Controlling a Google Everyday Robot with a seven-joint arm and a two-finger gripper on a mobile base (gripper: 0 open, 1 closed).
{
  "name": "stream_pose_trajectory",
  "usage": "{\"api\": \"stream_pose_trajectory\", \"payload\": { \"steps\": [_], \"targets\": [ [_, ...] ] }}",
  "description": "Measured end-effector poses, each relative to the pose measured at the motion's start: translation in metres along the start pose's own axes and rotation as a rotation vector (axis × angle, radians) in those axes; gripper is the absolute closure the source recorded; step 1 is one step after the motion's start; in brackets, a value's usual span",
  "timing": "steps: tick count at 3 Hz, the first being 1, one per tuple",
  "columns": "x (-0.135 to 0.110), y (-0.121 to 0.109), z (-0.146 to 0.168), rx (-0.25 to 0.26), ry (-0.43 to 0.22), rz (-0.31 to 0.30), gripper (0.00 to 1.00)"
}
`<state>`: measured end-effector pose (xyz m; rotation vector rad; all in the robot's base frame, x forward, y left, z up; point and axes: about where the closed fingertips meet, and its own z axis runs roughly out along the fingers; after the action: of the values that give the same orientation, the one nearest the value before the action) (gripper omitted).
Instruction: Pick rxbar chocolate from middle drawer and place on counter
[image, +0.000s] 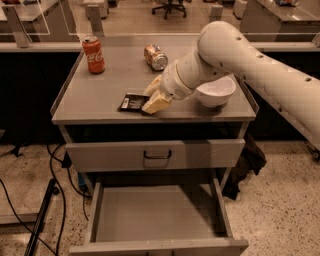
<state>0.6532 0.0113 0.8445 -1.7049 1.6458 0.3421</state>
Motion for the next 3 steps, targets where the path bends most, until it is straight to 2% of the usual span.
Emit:
{"api": "stream_pose_trajectory", "payload": {
  "steps": [1,3],
  "targets": [
    [0.0032,-0.0008,0.0048,-0.004,-0.001,0.006,1.0],
    [0.0046,0.0009,0.0059,-0.007,-0.002,0.016,0.58]
  ]
}}
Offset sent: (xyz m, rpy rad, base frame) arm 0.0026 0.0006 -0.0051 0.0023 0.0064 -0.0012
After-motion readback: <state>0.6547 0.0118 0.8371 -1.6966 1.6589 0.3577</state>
